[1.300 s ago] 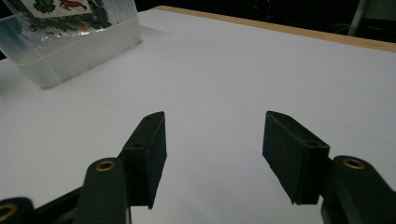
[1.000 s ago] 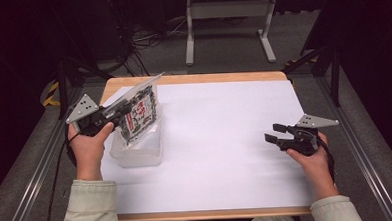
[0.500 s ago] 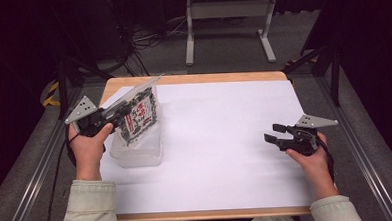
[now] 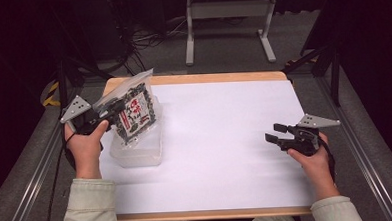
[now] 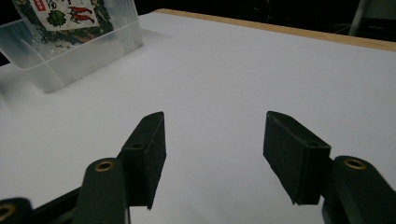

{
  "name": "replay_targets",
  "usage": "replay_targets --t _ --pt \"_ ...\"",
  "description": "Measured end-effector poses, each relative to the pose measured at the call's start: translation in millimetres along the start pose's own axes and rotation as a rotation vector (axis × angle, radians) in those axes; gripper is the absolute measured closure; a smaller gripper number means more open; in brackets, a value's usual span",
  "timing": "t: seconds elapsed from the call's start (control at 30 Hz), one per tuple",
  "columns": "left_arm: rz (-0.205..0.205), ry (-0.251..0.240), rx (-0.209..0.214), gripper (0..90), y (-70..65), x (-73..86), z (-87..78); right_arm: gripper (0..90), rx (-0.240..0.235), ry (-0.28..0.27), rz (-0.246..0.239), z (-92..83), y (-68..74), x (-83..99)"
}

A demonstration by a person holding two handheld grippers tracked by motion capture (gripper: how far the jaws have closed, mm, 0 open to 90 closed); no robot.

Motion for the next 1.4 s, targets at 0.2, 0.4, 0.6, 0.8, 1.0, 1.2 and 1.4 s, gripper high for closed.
replay_targets --t 0.2,0.4,0.6,0.8,1.0,1.2,1.4 --pt "-0.028 -0.018 -0.071 46.4 7.8 1.4 1.5 39.8 0.0 -0.001 0.002 -0.7 -0.5 0.2" --pt "-0.057 -0.032 -0.083 32.0 9.6 0.4 1.6 39.4 -0.001 0.001 0.004 -0.1 -0.5 0.4" --pt "-0.041 -0.058 -0.1 17.9 6.7 -4.6 -0.6 39.3 -0.003 -0.002 0.003 1.0 -1.0 -0.3" --pt "-0.019 -0.072 -0.093 15.3 1.0 -9.8 -5.4 39.2 -0.009 0.0 0.002 4.2 -0.1 -1.7" --pt "-0.007 -0.084 -0.079 15.0 -4.8 -14.5 -9.1 39.1 -0.013 0.002 0.001 6.0 0.2 -2.6" --pt "0.013 -0.101 -0.144 18.7 -0.5 -17.4 -13.6 38.9 -0.015 0.003 0.001 6.8 0.1 -2.6" --pt "-0.035 -0.073 -0.28 18.7 23.8 -6.2 -16.2 38.8 -0.014 -0.001 0.004 6.1 0.0 -2.8"
Point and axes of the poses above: each handheld gripper's, and its own axes: z roughly forward along the jaws, x roughly out of its underside, y roughly to its left, the point moved 5 cm from there along z, roughly forward along the jaws, and after that the axes turned 15 degrees about -x, right-handed, at the moved point
